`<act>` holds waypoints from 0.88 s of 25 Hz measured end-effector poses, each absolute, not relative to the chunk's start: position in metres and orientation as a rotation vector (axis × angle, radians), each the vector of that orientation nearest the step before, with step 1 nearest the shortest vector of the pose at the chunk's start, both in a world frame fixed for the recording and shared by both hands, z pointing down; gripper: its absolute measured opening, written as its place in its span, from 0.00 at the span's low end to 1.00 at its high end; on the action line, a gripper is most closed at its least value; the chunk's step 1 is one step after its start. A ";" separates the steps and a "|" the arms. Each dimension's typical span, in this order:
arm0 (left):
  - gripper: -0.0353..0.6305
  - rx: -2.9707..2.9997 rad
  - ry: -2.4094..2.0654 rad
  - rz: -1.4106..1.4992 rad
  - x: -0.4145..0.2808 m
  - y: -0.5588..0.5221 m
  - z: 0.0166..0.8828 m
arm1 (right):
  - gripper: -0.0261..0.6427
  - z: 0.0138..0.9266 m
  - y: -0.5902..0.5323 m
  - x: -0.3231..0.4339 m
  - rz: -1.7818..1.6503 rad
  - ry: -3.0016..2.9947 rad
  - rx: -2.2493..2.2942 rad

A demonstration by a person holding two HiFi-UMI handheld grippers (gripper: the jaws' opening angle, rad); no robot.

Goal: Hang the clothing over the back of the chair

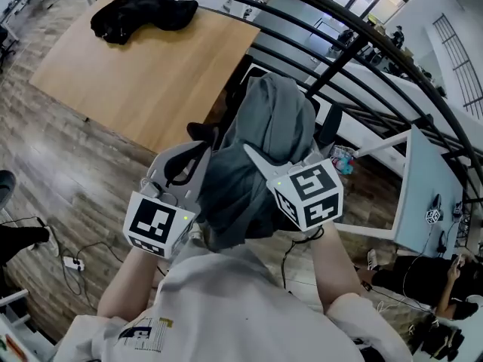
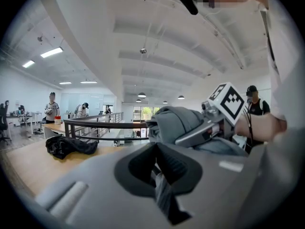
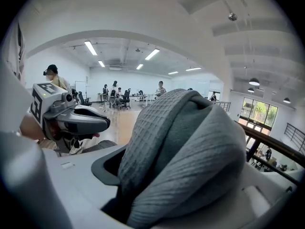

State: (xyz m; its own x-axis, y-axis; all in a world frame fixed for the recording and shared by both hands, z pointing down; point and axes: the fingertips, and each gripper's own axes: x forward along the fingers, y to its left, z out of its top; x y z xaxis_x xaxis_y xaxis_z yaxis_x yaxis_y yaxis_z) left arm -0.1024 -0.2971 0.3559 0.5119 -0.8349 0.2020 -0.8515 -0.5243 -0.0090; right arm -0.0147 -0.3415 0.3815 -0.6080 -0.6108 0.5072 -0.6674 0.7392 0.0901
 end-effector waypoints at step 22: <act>0.05 2.613 -1.423 0.410 -0.064 -0.313 0.390 | 0.92 0.448 -0.347 0.023 0.491 -2.413 0.817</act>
